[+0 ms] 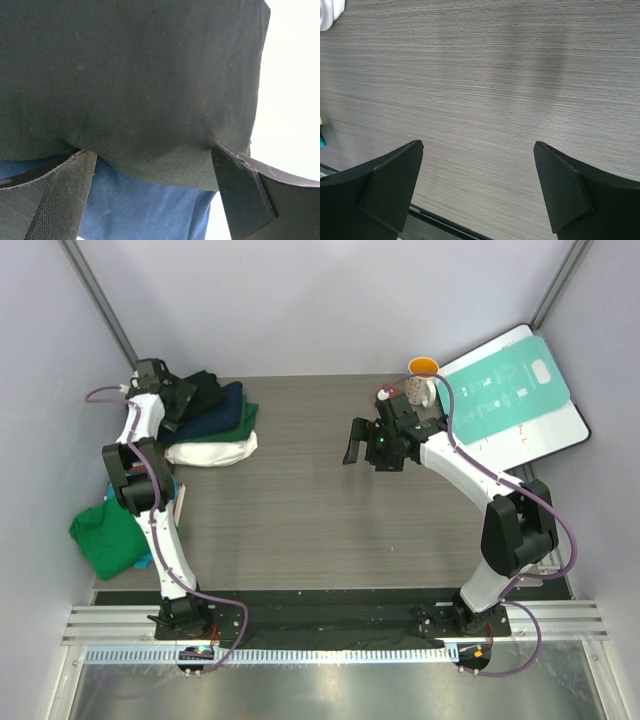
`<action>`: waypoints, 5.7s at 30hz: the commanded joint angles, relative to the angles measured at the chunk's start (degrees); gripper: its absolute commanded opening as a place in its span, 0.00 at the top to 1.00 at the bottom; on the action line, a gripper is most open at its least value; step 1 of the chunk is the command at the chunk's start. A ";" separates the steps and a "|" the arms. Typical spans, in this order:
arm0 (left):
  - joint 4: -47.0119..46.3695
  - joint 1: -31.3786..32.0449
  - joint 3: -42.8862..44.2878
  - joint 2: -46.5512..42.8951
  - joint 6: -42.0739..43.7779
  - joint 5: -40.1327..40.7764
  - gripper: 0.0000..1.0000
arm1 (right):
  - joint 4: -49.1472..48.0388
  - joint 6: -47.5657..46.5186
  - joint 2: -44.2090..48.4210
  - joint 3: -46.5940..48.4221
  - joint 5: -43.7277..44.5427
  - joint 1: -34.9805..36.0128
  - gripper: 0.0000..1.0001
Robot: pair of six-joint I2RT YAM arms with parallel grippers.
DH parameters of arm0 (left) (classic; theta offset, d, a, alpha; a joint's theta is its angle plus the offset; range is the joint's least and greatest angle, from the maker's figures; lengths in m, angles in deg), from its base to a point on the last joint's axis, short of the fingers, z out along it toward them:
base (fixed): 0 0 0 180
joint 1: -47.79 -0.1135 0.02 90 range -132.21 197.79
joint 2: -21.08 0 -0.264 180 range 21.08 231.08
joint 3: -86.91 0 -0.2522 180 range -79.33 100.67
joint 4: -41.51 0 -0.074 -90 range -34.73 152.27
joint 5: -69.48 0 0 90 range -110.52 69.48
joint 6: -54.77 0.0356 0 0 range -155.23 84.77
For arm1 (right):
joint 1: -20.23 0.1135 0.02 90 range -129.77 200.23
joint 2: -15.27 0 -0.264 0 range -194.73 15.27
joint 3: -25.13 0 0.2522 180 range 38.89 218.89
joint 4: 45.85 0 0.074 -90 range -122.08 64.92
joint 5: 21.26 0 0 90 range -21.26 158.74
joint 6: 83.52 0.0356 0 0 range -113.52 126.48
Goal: Fold and stack the t-shirts
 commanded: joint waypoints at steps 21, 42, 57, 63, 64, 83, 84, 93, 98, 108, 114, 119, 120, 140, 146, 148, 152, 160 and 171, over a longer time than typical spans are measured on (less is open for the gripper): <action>-14.23 -0.56 -8.13 -13.18 7.51 0.02 1.00 | -6.02 3.86 3.31 -5.49 -1.01 1.44 0.01; -10.65 26.54 -21.19 -35.49 8.62 -28.00 1.00 | -12.26 9.39 5.33 -7.51 -0.84 -2.60 0.01; 13.44 37.76 -36.15 -39.55 24.72 -28.27 1.00 | -10.34 9.05 4.80 2.50 1.36 -7.78 0.01; 18.28 37.76 -37.28 -36.57 31.76 -25.74 1.00 | -9.37 8.44 7.08 0.14 0.57 -8.31 0.01; 18.54 37.76 -38.42 -36.39 32.11 -24.60 1.00 | -8.93 8.52 7.26 -0.74 -0.31 -8.31 0.01; 19.33 37.41 -34.48 -31.73 28.07 -6.66 0.29 | 0.21 12.38 10.08 -12.08 -3.47 6.43 0.00; 19.77 37.23 -34.56 -31.90 28.42 -5.00 0.29 | 0.21 12.39 9.73 -12.78 -4.61 7.24 0.01; 21.71 23.81 -36.67 -33.84 27.37 -3.05 0.24 | 14.45 2.02 7.26 -5.41 0.39 16.65 0.03; 23.11 20.80 -35.18 -31.99 24.65 1.25 0.25 | 14.89 2.90 6.92 -4.35 -3.21 20.60 0.03; 20.57 20.62 -36.93 -32.70 22.01 1.43 0.25 | 19.01 0.79 -3.19 7.95 -5.68 29.13 0.03; 20.13 20.18 -37.99 -32.08 23.68 3.97 0.26 | 21.48 -0.71 -8.64 10.24 -2.60 33.96 0.04; 19.51 19.13 -38.60 -31.82 23.77 3.89 0.26 | 18.85 1.05 -9.26 7.08 -4.18 34.67 0.04; 19.42 19.21 -38.78 -31.90 23.77 3.89 0.26 | 18.67 1.05 -9.52 6.90 -4.01 34.76 0.04; 17.49 18.95 -43.00 -34.98 24.03 4.42 0.27 | 15.85 -4.74 -19.80 13.92 -2.87 35.02 0.17; 16.88 18.86 -44.58 -35.24 24.12 3.80 0.27 | 16.47 -5.36 -18.49 13.14 2.32 35.02 0.69; 16.61 18.95 -44.85 -35.33 24.12 3.54 0.27 | 16.47 -5.27 -16.56 11.83 4.16 34.93 0.86; 16.17 18.77 -44.67 -35.16 23.94 2.66 0.27 | 17.69 -5.80 -13.84 10.24 4.87 34.93 0.93; 15.56 18.77 -44.85 -35.77 23.68 2.57 0.27 | 26.48 -9.57 -4.88 17.51 16.38 32.40 0.99; 14.41 18.25 -45.64 -39.02 23.15 2.13 0.28 | 39.06 -21.10 -9.34 66.63 16.21 15.81 0.99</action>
